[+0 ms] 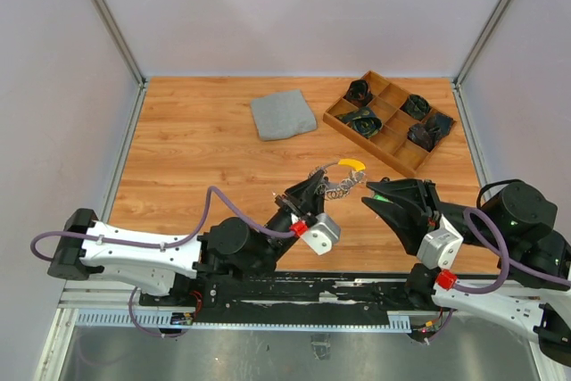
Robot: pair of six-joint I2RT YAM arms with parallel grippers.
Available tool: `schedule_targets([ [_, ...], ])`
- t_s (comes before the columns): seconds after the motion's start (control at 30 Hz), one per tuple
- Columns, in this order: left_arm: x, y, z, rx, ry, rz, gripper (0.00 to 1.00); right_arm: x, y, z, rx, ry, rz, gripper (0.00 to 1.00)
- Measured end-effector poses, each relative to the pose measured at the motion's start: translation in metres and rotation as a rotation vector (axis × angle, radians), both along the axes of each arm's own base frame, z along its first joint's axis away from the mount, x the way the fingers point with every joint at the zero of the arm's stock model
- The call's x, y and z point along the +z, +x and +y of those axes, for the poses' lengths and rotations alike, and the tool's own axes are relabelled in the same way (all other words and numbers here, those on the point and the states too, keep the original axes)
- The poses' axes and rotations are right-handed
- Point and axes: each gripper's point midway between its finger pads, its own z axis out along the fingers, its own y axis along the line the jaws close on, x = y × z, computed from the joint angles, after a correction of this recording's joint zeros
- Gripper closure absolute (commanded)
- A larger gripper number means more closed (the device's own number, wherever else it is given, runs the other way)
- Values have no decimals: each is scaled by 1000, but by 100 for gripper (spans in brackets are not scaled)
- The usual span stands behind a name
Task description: Put the keys on the keyring
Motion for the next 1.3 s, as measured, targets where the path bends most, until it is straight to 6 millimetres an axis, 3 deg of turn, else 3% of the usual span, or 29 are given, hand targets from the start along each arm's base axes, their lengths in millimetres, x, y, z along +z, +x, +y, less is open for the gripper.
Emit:
schedule_targets([
  [0.33,3,-19,-4,-177,-130,272,100,5,0,-4,-18,30,71,63],
  [0.5,-12,-28,-10,-234,-122,365,99,15,-3,-8,-20,52,120,69],
  [0.77,-34,-34,-13,-252,-67,435,100,25,-9,-10,-6,13,203,68],
  [1.13,-40,-35,-14,-243,-30,460,99,-16,-9,5,8,-183,354,68],
  [1.3,-44,-35,-14,-238,-13,466,99,-21,-12,6,20,-203,378,59],
])
